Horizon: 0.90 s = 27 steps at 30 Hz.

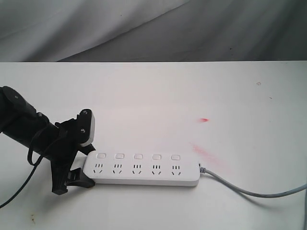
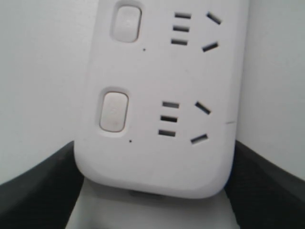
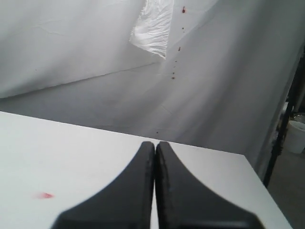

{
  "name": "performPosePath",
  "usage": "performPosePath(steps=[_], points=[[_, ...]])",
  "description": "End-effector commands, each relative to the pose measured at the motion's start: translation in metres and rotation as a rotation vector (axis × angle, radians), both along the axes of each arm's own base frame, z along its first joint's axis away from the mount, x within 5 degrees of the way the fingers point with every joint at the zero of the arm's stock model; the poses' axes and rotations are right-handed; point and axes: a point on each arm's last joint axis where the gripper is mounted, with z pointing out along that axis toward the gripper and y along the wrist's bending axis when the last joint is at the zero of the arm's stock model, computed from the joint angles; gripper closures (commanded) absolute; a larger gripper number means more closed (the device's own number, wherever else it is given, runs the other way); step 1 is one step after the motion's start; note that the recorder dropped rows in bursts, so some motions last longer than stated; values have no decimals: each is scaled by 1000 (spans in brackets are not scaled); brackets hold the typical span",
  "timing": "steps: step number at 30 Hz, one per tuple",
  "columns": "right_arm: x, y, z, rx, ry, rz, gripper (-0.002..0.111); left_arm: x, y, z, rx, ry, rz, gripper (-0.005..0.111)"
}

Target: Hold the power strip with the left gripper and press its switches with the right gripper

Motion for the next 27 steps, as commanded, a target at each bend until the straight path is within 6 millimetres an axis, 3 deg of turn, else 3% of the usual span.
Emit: performPosePath(steps=[1, 5, 27], points=[[0, 1, -15, 101, 29, 4, 108, 2, 1, 1, -1, -9, 14, 47], [0, 1, -32, 126, 75, 6, 108, 2, 1, 1, -1, -9, 14, 47], [0, 1, -31, 118, 70, 6, 108, 2, 1, 1, -1, -9, 14, 47]])
